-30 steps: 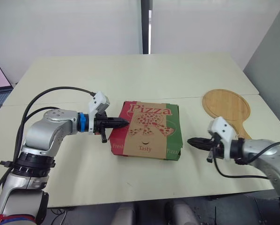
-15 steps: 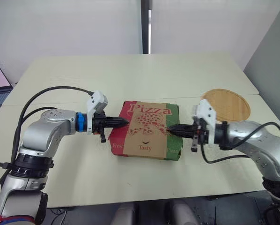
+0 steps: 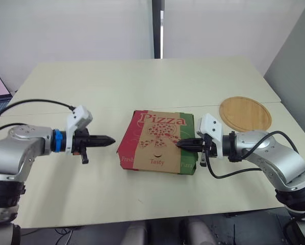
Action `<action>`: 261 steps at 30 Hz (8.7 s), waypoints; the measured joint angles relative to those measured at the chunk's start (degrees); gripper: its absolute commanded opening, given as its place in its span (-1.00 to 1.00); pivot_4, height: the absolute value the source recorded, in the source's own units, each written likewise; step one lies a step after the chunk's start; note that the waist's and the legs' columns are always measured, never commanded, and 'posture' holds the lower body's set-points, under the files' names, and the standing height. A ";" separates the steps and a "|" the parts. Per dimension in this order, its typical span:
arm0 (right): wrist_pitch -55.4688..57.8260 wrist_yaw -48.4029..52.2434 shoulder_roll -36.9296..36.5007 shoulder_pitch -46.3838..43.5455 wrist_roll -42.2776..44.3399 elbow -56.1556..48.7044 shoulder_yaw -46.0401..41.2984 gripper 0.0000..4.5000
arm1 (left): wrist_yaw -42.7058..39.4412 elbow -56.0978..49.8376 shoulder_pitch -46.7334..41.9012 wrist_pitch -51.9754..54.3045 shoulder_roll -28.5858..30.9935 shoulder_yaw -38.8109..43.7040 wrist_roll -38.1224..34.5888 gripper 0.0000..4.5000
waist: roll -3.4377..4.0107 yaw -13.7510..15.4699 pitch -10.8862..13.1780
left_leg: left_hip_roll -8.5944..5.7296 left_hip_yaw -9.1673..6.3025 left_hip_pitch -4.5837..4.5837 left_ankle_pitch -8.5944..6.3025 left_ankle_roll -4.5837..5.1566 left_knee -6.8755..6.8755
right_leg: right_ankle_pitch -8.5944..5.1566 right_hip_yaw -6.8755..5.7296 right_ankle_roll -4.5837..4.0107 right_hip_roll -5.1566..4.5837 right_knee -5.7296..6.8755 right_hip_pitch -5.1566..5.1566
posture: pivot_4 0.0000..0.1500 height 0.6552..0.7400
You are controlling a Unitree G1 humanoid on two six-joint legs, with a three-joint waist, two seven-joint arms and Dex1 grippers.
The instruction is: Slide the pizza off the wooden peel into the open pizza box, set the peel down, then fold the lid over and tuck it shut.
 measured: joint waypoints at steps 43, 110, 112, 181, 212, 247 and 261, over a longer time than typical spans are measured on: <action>-1.61 0.60 0.94 -1.22 -6.24 0.12 3.51 -1.00 | 1.31 1.78 -6.62 1.58 -4.80 -0.18 -2.01 -0.99 | 0.00 -0.04 0.00 | -0.01 -0.03 -0.01 0.00 0.00 0.04 | 0.00 -0.06 0.00 0.00 0.02 0.02 | 1.00 1.00; -20.17 0.23 -5.51 11.41 -24.29 -7.20 1.04 0.99 | -5.26 10.61 -17.64 -8.15 -13.35 -11.31 7.23 -1.00 | -0.02 -0.30 -0.01 | -0.01 -0.05 -0.06 0.02 -0.03 0.12 | 0.00 -0.10 0.00 0.02 0.04 0.03 | 1.00 1.00; -20.02 0.27 -5.36 11.40 -24.34 -7.20 1.04 0.99 | -5.37 10.62 -17.64 -8.23 -13.35 -11.31 7.35 -1.00 | -0.02 -0.30 -0.01 | -0.01 -0.05 -0.06 0.02 -0.03 0.12 | 0.00 -0.09 0.00 0.02 0.04 0.03 | 1.00 1.00; -8.35 2.14 -9.03 17.48 -17.36 -4.41 -12.83 -0.22 | -5.71 11.91 -17.33 -10.71 -13.84 -11.26 9.46 -1.00 | -0.02 -0.42 -0.01 | -0.01 0.00 -0.02 0.01 0.00 0.09 | 0.00 -0.06 0.00 0.03 0.08 0.06 | 1.00 1.00; -7.98 0.15 -0.73 12.19 -15.18 0.52 -3.64 -0.98 | -4.73 12.16 -17.16 -10.94 -14.24 -11.27 9.49 -1.00 | -0.02 -0.47 -0.01 | -0.02 -0.01 -0.03 0.01 -0.01 0.13 | 0.00 -0.05 0.00 0.03 0.09 0.03 | 1.00 1.00; -9.24 -1.92 0.99 10.43 -18.09 -2.05 3.94 -0.98 | -2.94 6.86 -10.73 -10.56 -13.37 -11.18 11.97 -1.00 | -0.01 -0.37 -0.04 | -0.02 -0.04 0.00 0.01 -0.01 0.14 | 0.00 -0.06 0.00 0.02 0.08 0.05 | 1.00 1.00; -10.01 -6.39 4.48 13.21 -12.91 -4.57 -10.21 -0.98 | 10.33 -2.79 0.02 -6.76 -14.74 7.89 2.72 -1.00 | -0.01 -0.32 -0.04 | -0.02 -0.04 0.00 0.01 -0.02 0.07 | 0.00 -0.03 0.00 0.01 0.06 0.03 | 1.00 1.00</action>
